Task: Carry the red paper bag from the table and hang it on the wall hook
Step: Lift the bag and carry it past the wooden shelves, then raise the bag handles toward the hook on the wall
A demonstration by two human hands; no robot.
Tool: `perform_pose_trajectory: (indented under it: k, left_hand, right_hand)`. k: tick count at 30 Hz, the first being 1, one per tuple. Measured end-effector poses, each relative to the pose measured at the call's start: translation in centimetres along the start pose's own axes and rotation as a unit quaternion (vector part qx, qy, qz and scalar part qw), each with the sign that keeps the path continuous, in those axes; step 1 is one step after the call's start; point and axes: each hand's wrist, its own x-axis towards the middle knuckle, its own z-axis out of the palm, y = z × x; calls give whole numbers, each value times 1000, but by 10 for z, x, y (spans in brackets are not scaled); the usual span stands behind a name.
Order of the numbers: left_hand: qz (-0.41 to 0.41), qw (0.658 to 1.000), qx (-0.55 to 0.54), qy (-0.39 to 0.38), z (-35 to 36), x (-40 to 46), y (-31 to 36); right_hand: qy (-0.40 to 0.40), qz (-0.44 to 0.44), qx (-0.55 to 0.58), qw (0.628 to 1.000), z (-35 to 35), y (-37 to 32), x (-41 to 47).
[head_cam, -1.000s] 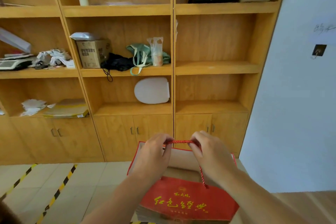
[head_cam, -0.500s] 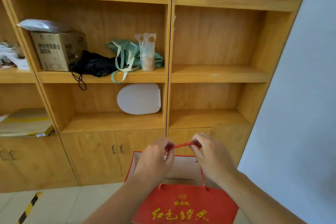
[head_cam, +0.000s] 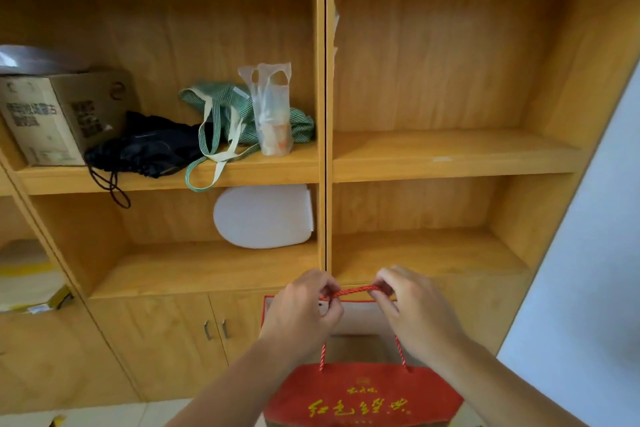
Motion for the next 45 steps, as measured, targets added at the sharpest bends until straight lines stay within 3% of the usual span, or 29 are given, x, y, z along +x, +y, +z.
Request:
perform_pose_trajectory:
  k: [10,18,24,31,38,45]
  left_hand:
    - [52,997,-24,-48,48,107,-13]
    - [148,982,-52,-105,95,187,12]
    - [267,935,-140,-187,131,214,63]
    - [378,880,-182,-221,153,228,135]
    - [422,840,-231,-251,177,230,197]
    - [418,830,-261,-261,202,234,242]
  right_hand:
    - [47,66,-35,996,4,59,68]
    - [83,201,-98,971,-8,94,74]
    - [101,325,-151,928,-35,99,44]
    - [157,390,-217,881,-88,100,4]
    - [185,410,-270,852,-123,125,-26]
    - [223,418,-276,836,-146,156,-40]
